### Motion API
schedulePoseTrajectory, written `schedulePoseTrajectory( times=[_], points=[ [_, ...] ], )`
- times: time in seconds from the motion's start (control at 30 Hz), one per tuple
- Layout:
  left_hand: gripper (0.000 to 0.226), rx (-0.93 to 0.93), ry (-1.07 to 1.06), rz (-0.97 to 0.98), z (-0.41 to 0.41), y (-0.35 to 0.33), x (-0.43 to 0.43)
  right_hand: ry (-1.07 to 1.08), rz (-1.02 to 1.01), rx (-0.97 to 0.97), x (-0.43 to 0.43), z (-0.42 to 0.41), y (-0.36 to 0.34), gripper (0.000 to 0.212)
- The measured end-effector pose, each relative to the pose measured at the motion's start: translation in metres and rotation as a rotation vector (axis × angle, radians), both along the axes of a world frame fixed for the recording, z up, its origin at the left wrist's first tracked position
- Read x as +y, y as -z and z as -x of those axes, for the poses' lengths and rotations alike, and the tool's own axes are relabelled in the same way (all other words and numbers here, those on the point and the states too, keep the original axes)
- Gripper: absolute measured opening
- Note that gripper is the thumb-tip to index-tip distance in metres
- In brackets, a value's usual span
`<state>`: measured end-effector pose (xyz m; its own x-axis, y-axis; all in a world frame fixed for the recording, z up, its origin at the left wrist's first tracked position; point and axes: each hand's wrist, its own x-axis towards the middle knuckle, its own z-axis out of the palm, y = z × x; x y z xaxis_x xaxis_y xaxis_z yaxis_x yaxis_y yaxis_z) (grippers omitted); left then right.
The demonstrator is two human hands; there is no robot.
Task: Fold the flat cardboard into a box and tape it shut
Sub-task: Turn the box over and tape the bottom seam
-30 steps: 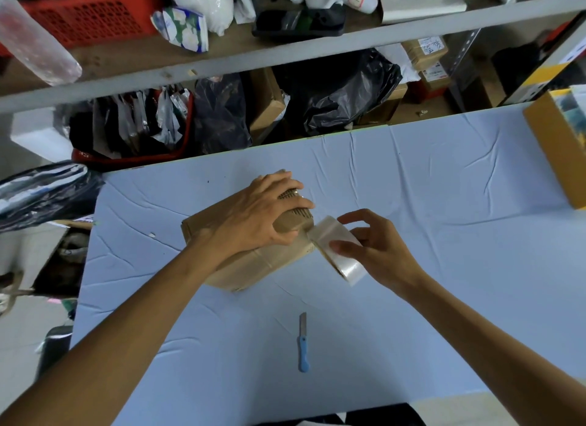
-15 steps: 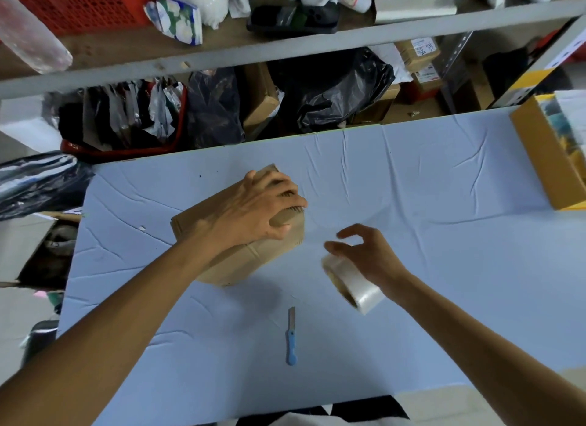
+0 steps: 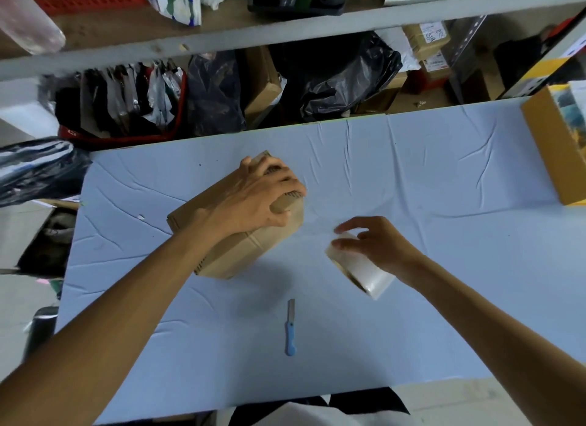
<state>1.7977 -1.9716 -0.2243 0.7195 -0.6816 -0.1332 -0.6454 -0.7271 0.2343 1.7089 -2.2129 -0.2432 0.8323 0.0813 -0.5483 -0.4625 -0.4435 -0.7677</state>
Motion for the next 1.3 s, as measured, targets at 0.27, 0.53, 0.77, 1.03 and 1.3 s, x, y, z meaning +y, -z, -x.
schedulePoseTrajectory(
  times=[0.27, 0.53, 0.77, 1.03, 1.3],
  points=[
    [0.037, 0.026, -0.024, 0.039, -0.003, 0.001, 0.003, 0.048, -0.058, -0.060, -0.002, 0.012, -0.010, 0.006],
    [0.035, 0.034, 0.000, 0.012, -0.002, 0.003, 0.000, -0.018, -0.083, -0.116, -0.012, 0.016, -0.015, 0.009],
    [0.036, 0.008, 0.028, -0.011, 0.001, 0.004, 0.001, 0.023, -0.002, -0.159, -0.012, 0.017, -0.004, 0.005],
    [0.032, 0.016, 0.029, -0.021, 0.001, -0.001, -0.003, 0.055, 0.091, -0.193, -0.008, 0.020, 0.000, 0.005],
    [0.040, 0.041, 0.003, -0.007, 0.002, -0.002, -0.002, 0.095, 0.114, -0.146, -0.001, 0.022, 0.004, 0.004]
  ],
)
